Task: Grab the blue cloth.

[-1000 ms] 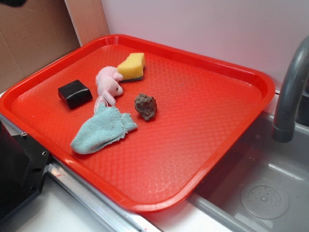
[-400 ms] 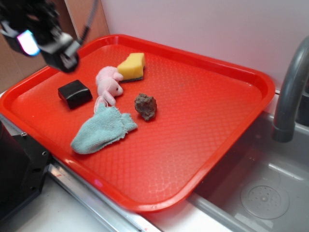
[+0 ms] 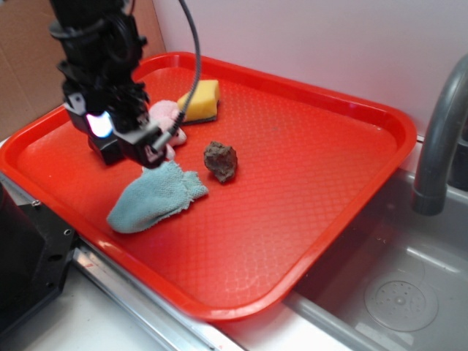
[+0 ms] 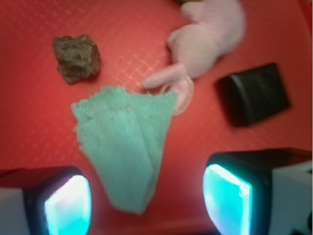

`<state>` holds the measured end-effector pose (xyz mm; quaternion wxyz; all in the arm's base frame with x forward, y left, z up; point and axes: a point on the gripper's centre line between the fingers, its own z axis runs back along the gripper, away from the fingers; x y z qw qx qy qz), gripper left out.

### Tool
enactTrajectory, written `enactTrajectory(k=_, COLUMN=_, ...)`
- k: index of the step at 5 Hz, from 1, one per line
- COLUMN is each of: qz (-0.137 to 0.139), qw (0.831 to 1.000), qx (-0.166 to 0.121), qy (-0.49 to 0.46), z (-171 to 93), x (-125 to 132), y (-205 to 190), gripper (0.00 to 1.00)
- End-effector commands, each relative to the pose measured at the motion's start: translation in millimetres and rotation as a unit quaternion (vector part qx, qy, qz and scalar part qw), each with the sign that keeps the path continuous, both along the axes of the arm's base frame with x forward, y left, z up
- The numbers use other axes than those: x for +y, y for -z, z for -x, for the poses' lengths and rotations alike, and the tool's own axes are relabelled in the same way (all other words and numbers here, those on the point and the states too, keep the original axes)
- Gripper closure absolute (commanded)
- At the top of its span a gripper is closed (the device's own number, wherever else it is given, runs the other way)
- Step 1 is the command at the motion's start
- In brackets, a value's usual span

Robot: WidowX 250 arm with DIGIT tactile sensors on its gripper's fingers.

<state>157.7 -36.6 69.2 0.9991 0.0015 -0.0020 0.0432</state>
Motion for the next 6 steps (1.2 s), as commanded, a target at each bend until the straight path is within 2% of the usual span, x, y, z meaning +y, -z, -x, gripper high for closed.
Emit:
enactTrajectory(k=1, qz=0.019, qw=0.999, qx=0.01, qy=0.04, z=-12.2, x=-9.0, y=31.1, gripper=0.0)
enactTrajectory(k=2, qz=0.025, qw=0.998, qx=0.021, qy=0.058, z=-12.0, x=-14.6, y=44.2, gripper=0.0)
enactTrajectory(k=3, qz=0.016, qw=0.997, qx=0.031, qy=0.065, z=-13.6, x=-19.7, y=55.6, gripper=0.04)
enactTrajectory(k=4, qz=0.01, qw=0.997, qx=0.037, qy=0.062, z=-13.4, x=-20.1, y=59.5, gripper=1.0)
enactTrajectory(k=6, qz=0.005, qw=0.998, qx=0.042, qy=0.051, z=-12.4, x=-18.7, y=59.9, gripper=1.0)
